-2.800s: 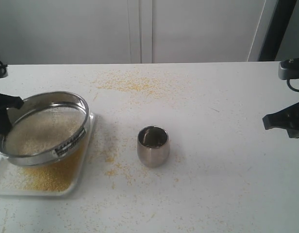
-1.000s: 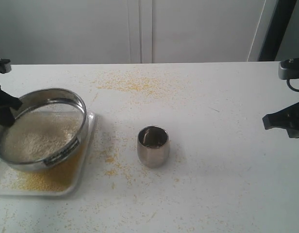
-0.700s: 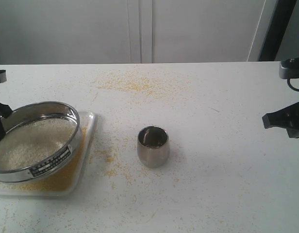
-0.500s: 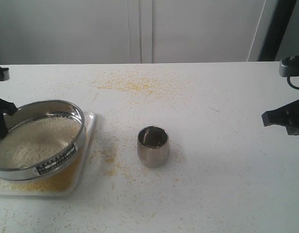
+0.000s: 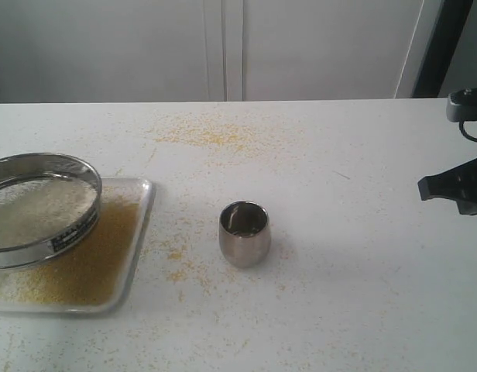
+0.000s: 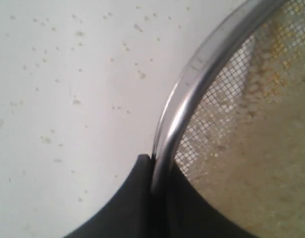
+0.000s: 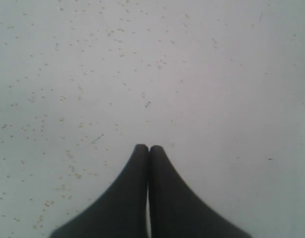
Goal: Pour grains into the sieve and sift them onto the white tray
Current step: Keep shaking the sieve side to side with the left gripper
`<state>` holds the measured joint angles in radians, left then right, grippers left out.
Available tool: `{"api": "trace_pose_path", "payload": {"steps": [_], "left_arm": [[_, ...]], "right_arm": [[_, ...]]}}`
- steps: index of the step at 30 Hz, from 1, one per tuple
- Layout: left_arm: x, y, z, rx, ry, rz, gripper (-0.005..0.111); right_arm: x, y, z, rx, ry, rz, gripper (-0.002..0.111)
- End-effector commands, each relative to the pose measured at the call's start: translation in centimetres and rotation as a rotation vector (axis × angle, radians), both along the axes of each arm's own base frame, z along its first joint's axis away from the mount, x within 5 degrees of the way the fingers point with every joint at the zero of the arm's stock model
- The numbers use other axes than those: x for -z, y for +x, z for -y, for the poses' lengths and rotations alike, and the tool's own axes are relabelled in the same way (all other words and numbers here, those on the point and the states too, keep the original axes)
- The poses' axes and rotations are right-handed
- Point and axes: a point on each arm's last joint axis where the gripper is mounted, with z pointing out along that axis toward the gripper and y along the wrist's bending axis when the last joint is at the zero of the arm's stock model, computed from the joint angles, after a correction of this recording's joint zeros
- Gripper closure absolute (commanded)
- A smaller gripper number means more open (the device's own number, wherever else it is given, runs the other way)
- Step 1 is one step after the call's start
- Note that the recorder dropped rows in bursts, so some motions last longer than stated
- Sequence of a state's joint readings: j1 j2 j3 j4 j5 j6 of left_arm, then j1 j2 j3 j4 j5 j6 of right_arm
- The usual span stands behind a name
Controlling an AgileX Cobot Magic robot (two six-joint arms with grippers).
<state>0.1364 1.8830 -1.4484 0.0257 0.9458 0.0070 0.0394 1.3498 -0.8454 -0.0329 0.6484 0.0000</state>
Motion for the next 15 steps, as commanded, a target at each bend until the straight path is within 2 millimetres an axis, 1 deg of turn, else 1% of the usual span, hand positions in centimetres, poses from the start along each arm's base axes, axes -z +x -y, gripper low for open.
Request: {"api": "trace_pose_path", "payload": {"steps": [1, 2, 4, 5, 6, 7, 8, 9, 10, 11, 12, 13, 15], "left_arm": [[-0.9, -0.4, 4.4, 0.329, -0.163, 0.017, 0.107], [-0.8, -0.4, 3.9, 0.286, -0.117, 0.005, 0.107], [-0.8, -0.3, 1.8, 0.032, -0.037, 0.002, 0.107], [-0.7, -0.3, 0.9, -0.076, -0.055, 0.005, 0.107], [-0.6, -0.3, 0.6, -0.127, -0.095, 0.011, 0.107], [-0.5, -0.3, 0.8, -0.113, -0.156, 0.030, 0.107], [-0.3, -0.1, 1.7, -0.034, -0.228, 0.063, 0.107], [-0.2, -0.1, 2.7, 0.066, -0.279, 0.089, 0.107], [-0.1, -0.1, 4.0, 0.202, -0.322, 0.111, 0.107], [0.0, -0.3, 4.7, 0.291, -0.329, 0.105, 0.107], [0.1, -0.5, 4.8, 0.301, -0.308, 0.088, 0.107], [0.1, -0.5, 4.0, 0.228, -0.261, 0.072, 0.107], [-0.1, -0.5, 1.3, 0.010, -0.191, 0.080, 0.107]], "right_arm": [[-0.2, 0.0, 0.3, 0.009, -0.003, 0.017, 0.108], [-0.2, 0.0, 0.3, 0.009, -0.003, 0.017, 0.108], [-0.2, 0.0, 0.3, 0.009, -0.003, 0.017, 0.108], [-0.2, 0.0, 0.3, 0.009, -0.003, 0.017, 0.108], [-0.2, 0.0, 0.3, 0.009, -0.003, 0.017, 0.108], [-0.2, 0.0, 0.3, 0.009, -0.003, 0.017, 0.108], [-0.2, 0.0, 0.3, 0.009, -0.003, 0.017, 0.108], [-0.2, 0.0, 0.3, 0.009, -0.003, 0.017, 0.108], [-0.2, 0.0, 0.3, 0.009, -0.003, 0.017, 0.108], [-0.2, 0.0, 0.3, 0.009, -0.003, 0.017, 0.108], [-0.2, 0.0, 0.3, 0.009, -0.003, 0.017, 0.108], [-0.2, 0.0, 0.3, 0.009, -0.003, 0.017, 0.108], [-0.2, 0.0, 0.3, 0.009, -0.003, 0.017, 0.108]]}}
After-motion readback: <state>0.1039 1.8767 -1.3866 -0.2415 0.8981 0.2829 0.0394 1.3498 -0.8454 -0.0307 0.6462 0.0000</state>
